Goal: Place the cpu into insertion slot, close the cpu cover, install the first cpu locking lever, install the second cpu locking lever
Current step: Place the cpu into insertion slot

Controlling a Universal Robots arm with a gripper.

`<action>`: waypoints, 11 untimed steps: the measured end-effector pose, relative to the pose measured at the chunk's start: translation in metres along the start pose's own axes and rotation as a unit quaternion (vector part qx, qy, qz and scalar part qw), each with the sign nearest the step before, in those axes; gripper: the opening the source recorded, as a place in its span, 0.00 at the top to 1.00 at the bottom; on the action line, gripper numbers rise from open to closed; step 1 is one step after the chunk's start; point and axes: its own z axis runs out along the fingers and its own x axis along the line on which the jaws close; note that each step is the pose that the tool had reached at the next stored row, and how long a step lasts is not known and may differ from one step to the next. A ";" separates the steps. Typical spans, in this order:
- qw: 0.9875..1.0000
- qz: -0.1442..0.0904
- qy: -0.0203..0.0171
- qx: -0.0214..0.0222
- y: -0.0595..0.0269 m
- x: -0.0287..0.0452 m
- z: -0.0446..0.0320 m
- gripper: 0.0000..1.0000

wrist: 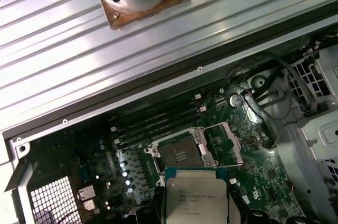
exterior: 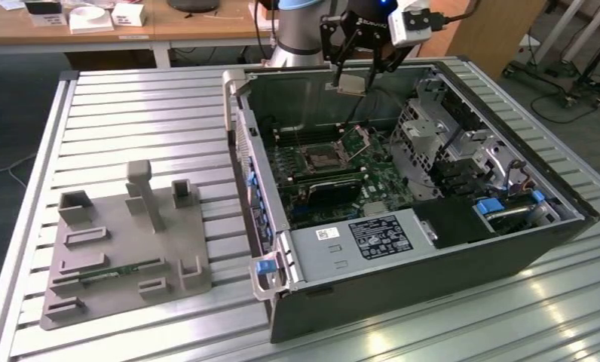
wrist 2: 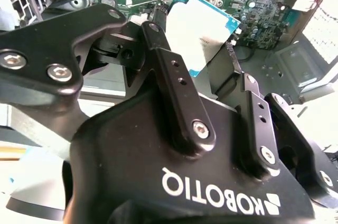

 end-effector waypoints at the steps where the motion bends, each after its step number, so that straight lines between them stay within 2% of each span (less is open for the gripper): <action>1: 1.000 0.002 0.000 0.000 0.0000 0.0000 0.0000 0.46; 11: 0.999 0.033 -0.003 -0.001 0.0000 0.0000 0.0002 0.46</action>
